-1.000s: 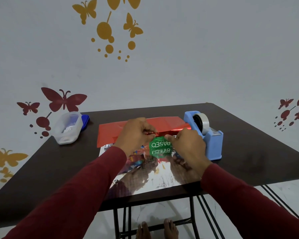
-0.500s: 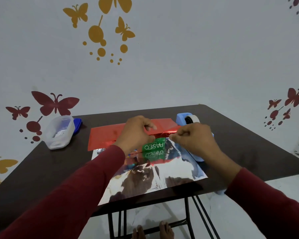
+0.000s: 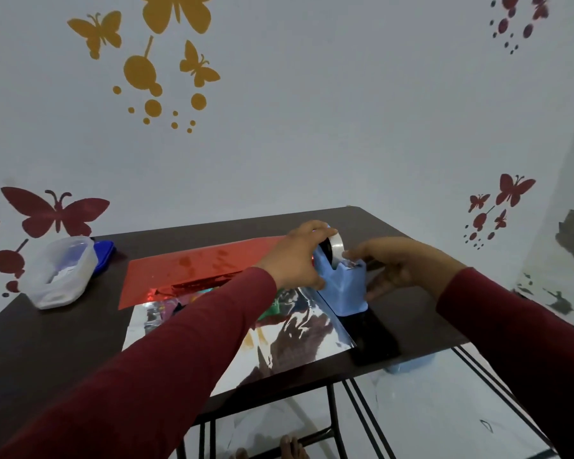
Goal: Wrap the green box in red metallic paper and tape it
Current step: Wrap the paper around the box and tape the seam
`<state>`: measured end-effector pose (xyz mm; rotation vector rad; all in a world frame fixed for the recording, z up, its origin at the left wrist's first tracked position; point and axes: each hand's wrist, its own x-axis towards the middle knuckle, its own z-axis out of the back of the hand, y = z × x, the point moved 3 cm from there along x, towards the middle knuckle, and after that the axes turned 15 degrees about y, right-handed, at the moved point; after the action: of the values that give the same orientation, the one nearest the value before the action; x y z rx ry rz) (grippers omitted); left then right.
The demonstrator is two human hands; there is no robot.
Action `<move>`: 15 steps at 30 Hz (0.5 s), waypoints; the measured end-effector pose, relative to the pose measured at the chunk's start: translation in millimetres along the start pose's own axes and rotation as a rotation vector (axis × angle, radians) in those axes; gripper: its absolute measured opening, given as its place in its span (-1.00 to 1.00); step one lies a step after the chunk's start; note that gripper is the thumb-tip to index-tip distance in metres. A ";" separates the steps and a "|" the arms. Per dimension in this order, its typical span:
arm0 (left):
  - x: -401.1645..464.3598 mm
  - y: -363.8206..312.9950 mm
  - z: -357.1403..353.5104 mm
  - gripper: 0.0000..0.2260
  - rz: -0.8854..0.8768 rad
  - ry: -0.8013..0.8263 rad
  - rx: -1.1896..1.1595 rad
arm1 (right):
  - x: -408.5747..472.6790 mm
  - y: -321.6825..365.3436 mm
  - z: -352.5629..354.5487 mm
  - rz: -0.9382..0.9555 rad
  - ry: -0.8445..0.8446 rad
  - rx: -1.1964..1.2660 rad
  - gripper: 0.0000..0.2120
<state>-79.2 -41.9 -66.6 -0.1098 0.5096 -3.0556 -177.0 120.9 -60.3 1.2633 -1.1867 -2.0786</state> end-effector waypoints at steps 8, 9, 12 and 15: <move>14.2 0.3 1.9 -0.07 -0.018 0.036 0.006 | 4.8 2.8 1.6 0.112 0.061 0.248 -0.85; 14.4 0.6 2.1 -0.07 -0.025 0.029 0.009 | 3.3 2.6 0.6 0.148 0.060 0.283 -0.86; 15.0 1.4 1.3 -0.08 -0.047 0.025 0.023 | -3.7 -5.9 -3.3 0.258 0.037 0.375 -0.81; 14.9 0.3 -0.1 -0.10 -0.058 0.036 0.029 | -6.3 -24.1 -6.0 0.373 -0.046 0.445 -0.73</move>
<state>-94.1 -42.9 -65.9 -0.0704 0.4724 -3.1260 -167.1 135.7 -78.7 1.0647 -1.8201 -1.6327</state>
